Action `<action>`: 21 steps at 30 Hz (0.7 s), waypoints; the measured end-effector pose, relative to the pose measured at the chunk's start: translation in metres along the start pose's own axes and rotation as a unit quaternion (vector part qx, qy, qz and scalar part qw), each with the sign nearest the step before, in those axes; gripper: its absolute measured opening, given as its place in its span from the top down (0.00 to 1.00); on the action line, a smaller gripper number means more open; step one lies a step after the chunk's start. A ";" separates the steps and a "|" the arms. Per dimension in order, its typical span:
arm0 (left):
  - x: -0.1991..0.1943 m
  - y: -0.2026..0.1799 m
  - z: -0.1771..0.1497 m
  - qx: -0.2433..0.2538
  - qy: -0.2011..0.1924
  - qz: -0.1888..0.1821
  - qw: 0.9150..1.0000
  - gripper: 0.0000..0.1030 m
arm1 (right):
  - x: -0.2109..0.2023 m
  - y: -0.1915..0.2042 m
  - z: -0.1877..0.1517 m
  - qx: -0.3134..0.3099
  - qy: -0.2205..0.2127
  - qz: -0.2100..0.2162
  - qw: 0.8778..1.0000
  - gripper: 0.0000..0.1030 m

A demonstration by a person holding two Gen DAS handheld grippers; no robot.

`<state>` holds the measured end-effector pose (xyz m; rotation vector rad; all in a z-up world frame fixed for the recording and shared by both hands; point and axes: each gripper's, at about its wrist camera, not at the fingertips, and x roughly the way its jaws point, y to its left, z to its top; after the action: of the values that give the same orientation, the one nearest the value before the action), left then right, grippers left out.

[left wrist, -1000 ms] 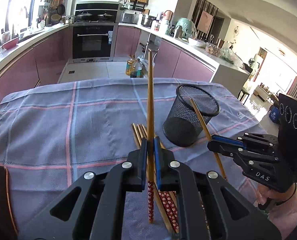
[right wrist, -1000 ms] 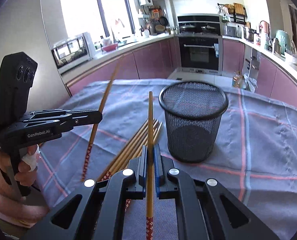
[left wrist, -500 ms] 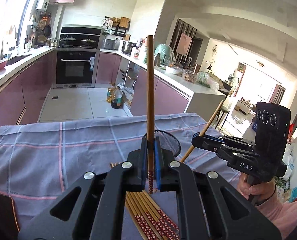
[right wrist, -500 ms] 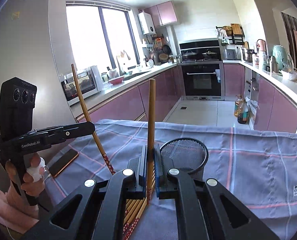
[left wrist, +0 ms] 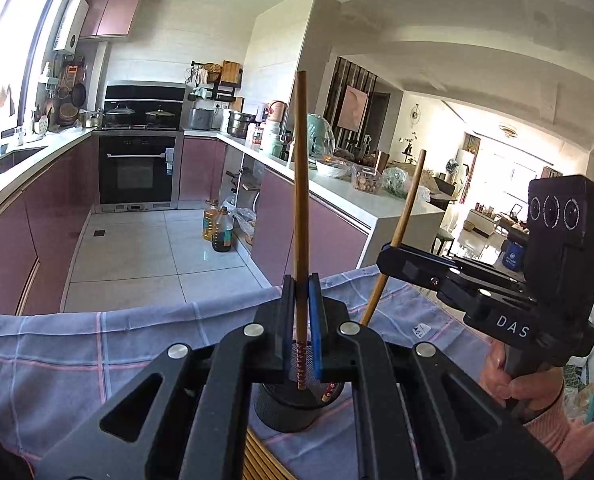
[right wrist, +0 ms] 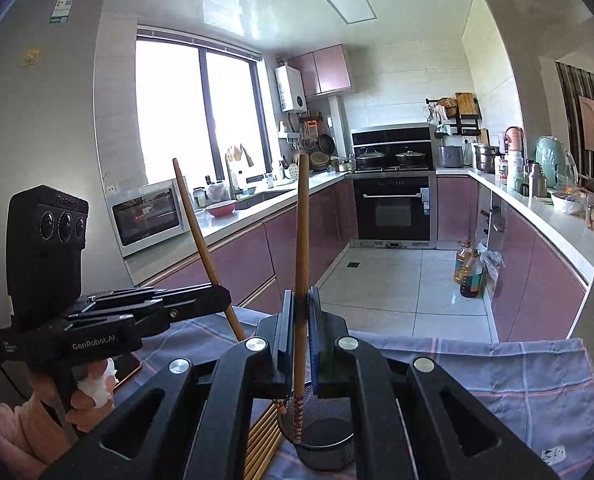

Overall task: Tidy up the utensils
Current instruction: 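Lift the chopstick upright and lower it into the black mesh holder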

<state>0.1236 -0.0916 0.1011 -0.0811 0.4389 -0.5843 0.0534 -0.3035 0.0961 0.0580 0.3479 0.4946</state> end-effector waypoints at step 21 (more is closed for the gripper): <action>0.110 0.020 -0.065 -0.001 0.135 0.009 0.991 0.92 | 0.083 -0.040 -0.050 0.036 0.140 -0.012 0.989 0.94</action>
<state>0.1888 -0.1323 -0.0032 0.0003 0.7028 -0.5797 0.1230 -0.3001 0.0177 0.0549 0.6411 0.4671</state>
